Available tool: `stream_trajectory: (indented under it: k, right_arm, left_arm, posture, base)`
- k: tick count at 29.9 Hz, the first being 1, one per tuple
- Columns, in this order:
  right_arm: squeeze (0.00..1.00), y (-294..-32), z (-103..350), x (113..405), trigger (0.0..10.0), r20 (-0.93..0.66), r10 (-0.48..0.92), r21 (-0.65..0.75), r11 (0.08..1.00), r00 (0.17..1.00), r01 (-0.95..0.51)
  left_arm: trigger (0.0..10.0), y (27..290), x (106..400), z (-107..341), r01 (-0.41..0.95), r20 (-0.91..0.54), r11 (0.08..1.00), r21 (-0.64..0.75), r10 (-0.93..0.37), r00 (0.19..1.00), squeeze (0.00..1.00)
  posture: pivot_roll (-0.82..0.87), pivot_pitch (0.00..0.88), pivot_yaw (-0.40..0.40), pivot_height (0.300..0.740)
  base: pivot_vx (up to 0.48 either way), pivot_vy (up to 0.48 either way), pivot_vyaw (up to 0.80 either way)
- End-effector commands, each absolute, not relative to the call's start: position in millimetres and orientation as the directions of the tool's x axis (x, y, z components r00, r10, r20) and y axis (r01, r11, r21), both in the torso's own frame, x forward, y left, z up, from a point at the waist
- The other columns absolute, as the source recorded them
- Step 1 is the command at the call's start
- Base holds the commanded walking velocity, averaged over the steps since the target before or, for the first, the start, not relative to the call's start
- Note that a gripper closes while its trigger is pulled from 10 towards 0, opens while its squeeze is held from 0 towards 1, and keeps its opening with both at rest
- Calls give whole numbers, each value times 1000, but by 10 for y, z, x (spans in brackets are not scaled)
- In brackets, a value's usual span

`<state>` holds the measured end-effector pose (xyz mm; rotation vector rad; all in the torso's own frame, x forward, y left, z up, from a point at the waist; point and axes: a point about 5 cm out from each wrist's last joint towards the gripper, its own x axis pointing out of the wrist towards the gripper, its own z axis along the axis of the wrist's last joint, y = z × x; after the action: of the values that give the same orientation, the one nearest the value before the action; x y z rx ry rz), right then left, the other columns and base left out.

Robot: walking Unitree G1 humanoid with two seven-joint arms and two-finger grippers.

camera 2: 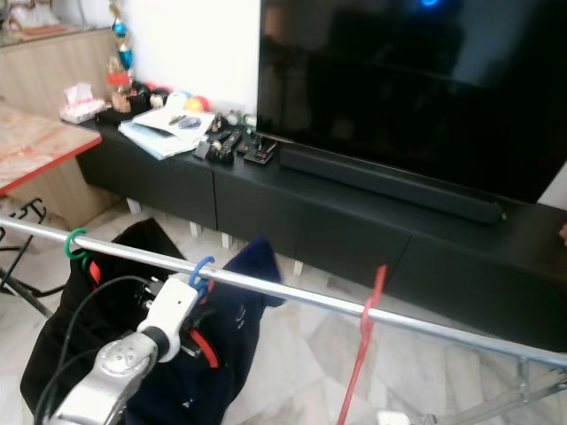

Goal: Hang hanger

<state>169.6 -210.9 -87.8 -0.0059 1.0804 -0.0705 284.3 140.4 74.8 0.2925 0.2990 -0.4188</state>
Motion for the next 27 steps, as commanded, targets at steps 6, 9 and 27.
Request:
stream_trajectory:
  k: [6, 9, 27]
  right_arm:
    - [0, -2199, -895, 1617, 10000, -892, -81, -57, 996, 446, 65]
    - [0, -2195, -896, 1617, 10000, -892, -78, -55, 996, 445, 65]
    - [0, -2191, -897, 1617, 10000, -896, -70, -51, 997, 439, 56]
  left_arm:
    - [10000, 1364, 2882, 854, 430, -292, 869, 247, -356, 888, 0]
    - [10000, 1399, 2924, 869, 395, -299, 885, 246, -318, 900, 0]
    - [10000, 1371, 3049, 799, 295, -357, 938, 184, -216, 909, 0]
  posture:
    - [121, 0, -52, 740]
    - [120, 0, -51, 740]
    - [117, 0, -53, 740]
  base:
    - [0, 0, 0]
    - [0, 0, 0]
    - [0, 0, 0]
